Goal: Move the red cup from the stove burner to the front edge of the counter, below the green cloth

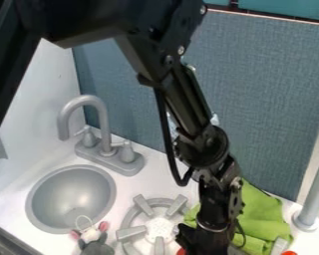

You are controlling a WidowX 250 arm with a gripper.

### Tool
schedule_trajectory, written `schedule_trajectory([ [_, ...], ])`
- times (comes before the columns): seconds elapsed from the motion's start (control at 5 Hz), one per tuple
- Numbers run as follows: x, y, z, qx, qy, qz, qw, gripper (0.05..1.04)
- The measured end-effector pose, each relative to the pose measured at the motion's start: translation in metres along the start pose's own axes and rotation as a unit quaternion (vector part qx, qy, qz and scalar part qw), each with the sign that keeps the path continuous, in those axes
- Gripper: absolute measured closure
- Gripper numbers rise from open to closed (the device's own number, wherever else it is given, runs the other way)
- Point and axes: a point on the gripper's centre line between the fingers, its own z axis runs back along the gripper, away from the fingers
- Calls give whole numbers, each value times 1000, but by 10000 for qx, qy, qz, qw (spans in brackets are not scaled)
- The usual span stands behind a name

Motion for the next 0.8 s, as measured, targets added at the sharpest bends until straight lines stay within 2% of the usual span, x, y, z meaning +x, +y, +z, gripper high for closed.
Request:
schedule_trajectory([
  [0.2, -4, 2, 4, 61, 82, 148, 9998, 424],
  [0.4, -2, 5, 25, 205, -151, 284, 9993, 140],
  [0.6, -5, 4, 59, 372, -252, 344, 9984, 78],
  [0.8, -6, -20, 104, 787, -313, 46, 9964, 82],
])
